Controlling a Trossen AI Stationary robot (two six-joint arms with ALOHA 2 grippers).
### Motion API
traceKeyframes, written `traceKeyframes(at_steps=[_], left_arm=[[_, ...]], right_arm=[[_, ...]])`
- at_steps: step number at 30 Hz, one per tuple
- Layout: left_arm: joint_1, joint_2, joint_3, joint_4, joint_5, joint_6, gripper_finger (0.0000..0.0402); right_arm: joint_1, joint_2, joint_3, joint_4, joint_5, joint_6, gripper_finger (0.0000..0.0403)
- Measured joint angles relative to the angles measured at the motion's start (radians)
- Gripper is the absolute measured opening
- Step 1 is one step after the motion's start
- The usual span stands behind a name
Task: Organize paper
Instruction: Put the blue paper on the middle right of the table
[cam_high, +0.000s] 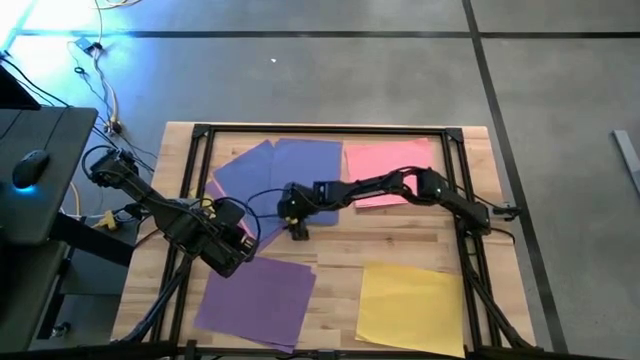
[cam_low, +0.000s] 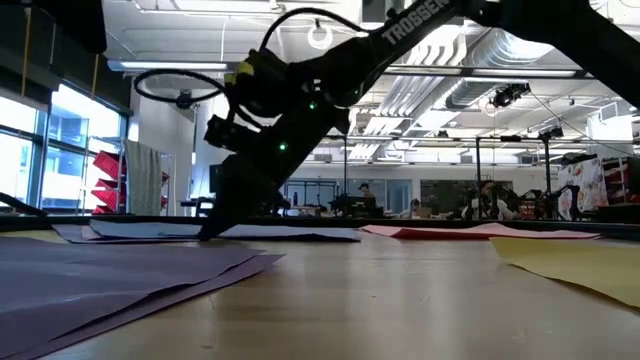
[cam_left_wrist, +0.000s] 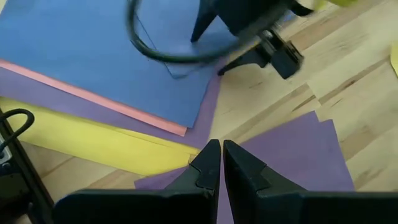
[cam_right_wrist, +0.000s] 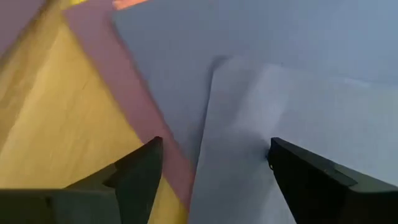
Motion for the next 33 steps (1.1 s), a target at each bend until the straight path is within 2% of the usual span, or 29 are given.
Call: traceKeyframes(at_steps=[3, 8, 10, 26, 29, 33], left_arm=[[0.000, 0.000, 0.000, 0.005, 0.008, 0.002, 0.0000], [0.000, 0.000, 0.000, 0.015, 0.008, 0.010, 0.0000], [0.000, 0.000, 0.000, 0.014, 0.008, 0.010, 0.0000], [0.000, 0.000, 0.000, 0.014, -0.008, 0.017, 0.0000], [0.000, 0.000, 0.000, 0.014, -0.008, 0.017, 0.0000], [0.000, 0.000, 0.000, 0.015, -0.008, 0.017, 0.0000]], right_arm=[[-0.002, 0.017, 0.003, -0.020, -0.001, 0.001, 0.0189], [0.001, 0.024, 0.003, -0.052, -0.010, 0.032, 0.0035], [0.004, 0.009, 0.000, -0.055, -0.020, 0.047, 0.0013], [0.013, -0.027, -0.005, -0.078, -0.036, 0.040, 0.0030], [0.021, -0.027, -0.005, -0.082, -0.045, 0.022, 0.0050], [0.029, -0.027, -0.005, -0.083, -0.047, 0.019, 0.0100]])
